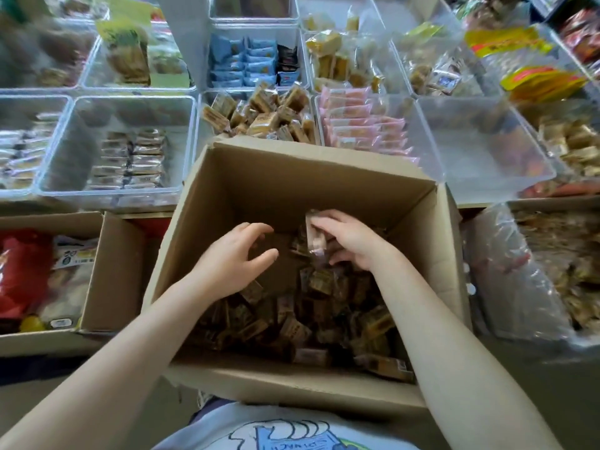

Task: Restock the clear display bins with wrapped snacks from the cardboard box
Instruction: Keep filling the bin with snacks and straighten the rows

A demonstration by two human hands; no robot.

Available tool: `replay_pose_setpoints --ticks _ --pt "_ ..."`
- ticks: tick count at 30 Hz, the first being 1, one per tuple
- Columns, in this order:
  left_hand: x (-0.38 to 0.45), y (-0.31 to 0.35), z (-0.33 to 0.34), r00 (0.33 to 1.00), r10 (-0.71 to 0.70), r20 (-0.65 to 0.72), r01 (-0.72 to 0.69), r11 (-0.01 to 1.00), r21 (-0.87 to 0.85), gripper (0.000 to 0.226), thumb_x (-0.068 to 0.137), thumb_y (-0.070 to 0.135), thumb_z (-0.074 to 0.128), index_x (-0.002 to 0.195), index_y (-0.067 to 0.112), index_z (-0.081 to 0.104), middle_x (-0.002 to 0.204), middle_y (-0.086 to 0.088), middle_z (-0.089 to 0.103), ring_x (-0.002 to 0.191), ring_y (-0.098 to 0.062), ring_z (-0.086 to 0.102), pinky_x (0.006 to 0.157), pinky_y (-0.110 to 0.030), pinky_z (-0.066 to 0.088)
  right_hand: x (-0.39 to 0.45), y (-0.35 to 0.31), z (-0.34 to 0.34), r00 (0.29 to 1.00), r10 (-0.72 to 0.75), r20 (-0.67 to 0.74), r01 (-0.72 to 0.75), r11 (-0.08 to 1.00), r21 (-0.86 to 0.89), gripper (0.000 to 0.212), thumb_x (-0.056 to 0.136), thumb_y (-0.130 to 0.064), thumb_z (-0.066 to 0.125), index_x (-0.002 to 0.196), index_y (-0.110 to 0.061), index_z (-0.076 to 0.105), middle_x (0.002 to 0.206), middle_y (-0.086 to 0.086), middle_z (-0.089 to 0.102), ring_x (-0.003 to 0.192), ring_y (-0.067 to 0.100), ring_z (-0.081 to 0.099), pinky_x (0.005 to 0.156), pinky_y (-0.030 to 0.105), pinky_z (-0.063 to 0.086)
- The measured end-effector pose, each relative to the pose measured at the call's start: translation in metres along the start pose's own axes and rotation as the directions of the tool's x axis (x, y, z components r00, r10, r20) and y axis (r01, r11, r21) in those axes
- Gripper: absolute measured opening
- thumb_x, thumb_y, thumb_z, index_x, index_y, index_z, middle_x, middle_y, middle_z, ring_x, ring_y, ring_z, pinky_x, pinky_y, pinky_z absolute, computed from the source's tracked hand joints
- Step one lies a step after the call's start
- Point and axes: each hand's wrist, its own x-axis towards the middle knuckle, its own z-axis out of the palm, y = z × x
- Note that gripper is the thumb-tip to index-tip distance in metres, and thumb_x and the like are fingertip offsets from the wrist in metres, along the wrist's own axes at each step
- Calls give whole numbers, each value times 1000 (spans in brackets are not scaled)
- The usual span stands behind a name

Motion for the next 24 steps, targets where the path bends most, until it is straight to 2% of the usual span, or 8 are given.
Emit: replay_pose_setpoints --ticks 3,5,7,10,12,15,20,24 --pt "1 10 -4 985 -169 -25 145 904 -401 40 99 41 57 135 24 56 109 9 67 100 -11 66 89 -36 55 -14 -17 11 974 -128 188 55 933 356 42 98 -45 55 128 -16 60 119 16 70 109 32 67 91 43 54" --pt "-1 25 -11 959 -275 64 245 697 -674 39 102 39 52 134 17 56 106 -5 71 97 -22 72 85 -40 59 -21 -26 16 947 -222 232 86 872 483 38 100 -39 54 129 -14 61 133 21 62 126 39 57 112 53 41" --pt "-4 39 -20 937 -305 168 300 460 -836 40 103 41 50 129 12 57 105 -15 73 93 -30 74 80 -43 60 -25 -31 23 914 -324 244 161 842 514 33 102 -29 51 131 -15 59 133 22 60 123 38 57 114 53 38" --pt "-13 42 -39 937 -333 106 225 342 -912 39 98 35 61 127 10 58 105 -15 74 92 -30 74 77 -40 59 -31 -42 37 843 -437 313 230 820 525 44 102 -14 50 146 -10 45 138 22 56 126 35 55 113 49 39" --pt "-19 32 -57 935 -353 -23 115 366 -923 46 91 25 73 131 12 56 109 -13 73 94 -27 74 78 -38 60 -33 -54 45 818 -460 344 245 821 516 53 98 -10 55 149 -10 40 142 23 52 132 37 51 114 49 39" --pt "-28 7 -94 930 -282 -237 -38 567 -823 60 76 27 85 127 29 54 107 -9 71 96 -22 73 80 -39 61 -37 -81 62 822 -477 312 334 847 414 49 93 -18 63 139 -11 47 126 16 60 124 32 59 106 47 47" --pt "-22 -55 -154 933 -4 -361 -240 740 -629 45 79 24 79 119 28 59 107 0 72 101 -20 69 84 -47 60 -32 -136 125 816 -543 198 576 789 -213 35 92 -30 71 126 -28 61 107 0 69 100 17 66 91 32 56" --pt "-12 -135 -182 902 4 -432 -269 789 -553 49 87 26 76 131 27 55 116 5 69 107 -14 66 85 -40 58 -1 -190 192 807 -524 271 577 603 -551 31 91 -26 70 122 -25 64 103 -7 68 87 12 64 72 20 51"
